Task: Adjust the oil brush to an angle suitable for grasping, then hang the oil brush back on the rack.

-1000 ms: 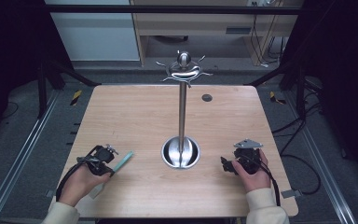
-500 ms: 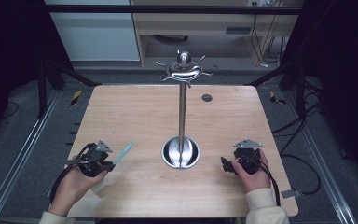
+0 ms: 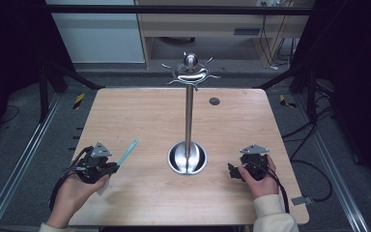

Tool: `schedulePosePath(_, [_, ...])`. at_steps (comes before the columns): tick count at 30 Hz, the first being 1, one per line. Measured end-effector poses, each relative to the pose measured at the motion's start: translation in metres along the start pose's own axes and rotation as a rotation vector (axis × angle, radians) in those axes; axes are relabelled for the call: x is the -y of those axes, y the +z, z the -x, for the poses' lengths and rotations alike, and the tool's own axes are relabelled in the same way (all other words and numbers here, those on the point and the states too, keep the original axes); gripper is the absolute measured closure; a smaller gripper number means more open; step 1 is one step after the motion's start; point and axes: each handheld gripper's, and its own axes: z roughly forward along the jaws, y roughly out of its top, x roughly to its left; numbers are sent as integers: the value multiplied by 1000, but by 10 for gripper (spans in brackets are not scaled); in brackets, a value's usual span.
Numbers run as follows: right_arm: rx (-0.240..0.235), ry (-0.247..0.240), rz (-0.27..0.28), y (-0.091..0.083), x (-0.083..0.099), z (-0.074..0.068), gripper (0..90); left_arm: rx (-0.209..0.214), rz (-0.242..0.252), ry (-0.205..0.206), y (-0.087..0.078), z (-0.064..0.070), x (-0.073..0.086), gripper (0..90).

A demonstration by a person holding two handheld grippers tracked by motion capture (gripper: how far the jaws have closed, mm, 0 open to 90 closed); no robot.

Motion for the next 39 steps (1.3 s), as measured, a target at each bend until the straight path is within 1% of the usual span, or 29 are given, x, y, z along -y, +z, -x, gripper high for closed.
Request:
schedulePosePath(4, [-1,4,1,-1,0,0,82,-6,37,9,-8,2,-6,817])
schedulePosePath(8, [-1,3,0,-1,0,0,82,-5,51,18,-13,5,-10,817])
schedulePosePath(11, [-1,0,3,-1,0,0,82,-8,73,20,-17,6,-13,817])
schedulePosePath(13, [1,-4,4,-1,0,1,82,-8,86,30,-21,8,-15,817])
schedulePosePath(14, [0,-4,4,-2,0,0,82,-8,86,30,-21,8,-15,817])
schedulePosePath(17, [-3,1,2,-1,0,-1,82,-8,116,35,-27,9,-19,817])
schedulePosePath(21, [1,-6,2,-2,0,0,82,-12,134,40,-32,10,-22,817])
schedulePosePath(23, [2,-2,4,-2,0,0,82,-14,142,49,-34,11,-25,817])
schedulePosePath(25, [-2,1,5,-2,0,0,82,-14,151,48,-36,12,-26,818])
schedulePosePath(26, [-1,0,6,-2,-1,0,82,-14,168,52,-39,14,-29,817])
schedulePosePath(28, [-2,0,7,-2,-1,0,82,-11,183,56,-42,15,-31,817])
schedulePosePath(30, [-2,1,9,-2,0,0,82,-13,194,68,-46,16,-36,817])
schedulePosePath(31, [-2,4,9,-3,0,0,82,-15,206,65,-47,17,-38,817])
schedulePosePath(32, [0,-1,10,-3,0,0,82,-15,206,65,-47,17,-38,817])
schedulePosePath(33, [-2,4,10,-3,0,0,82,-14,233,70,-51,19,-43,817])
schedulePosePath(36, [0,2,11,-3,0,0,82,-17,259,75,-56,21,-49,818])
schedulePosePath(39, [-3,6,11,-3,0,0,82,-5,293,68,-60,22,-56,817])
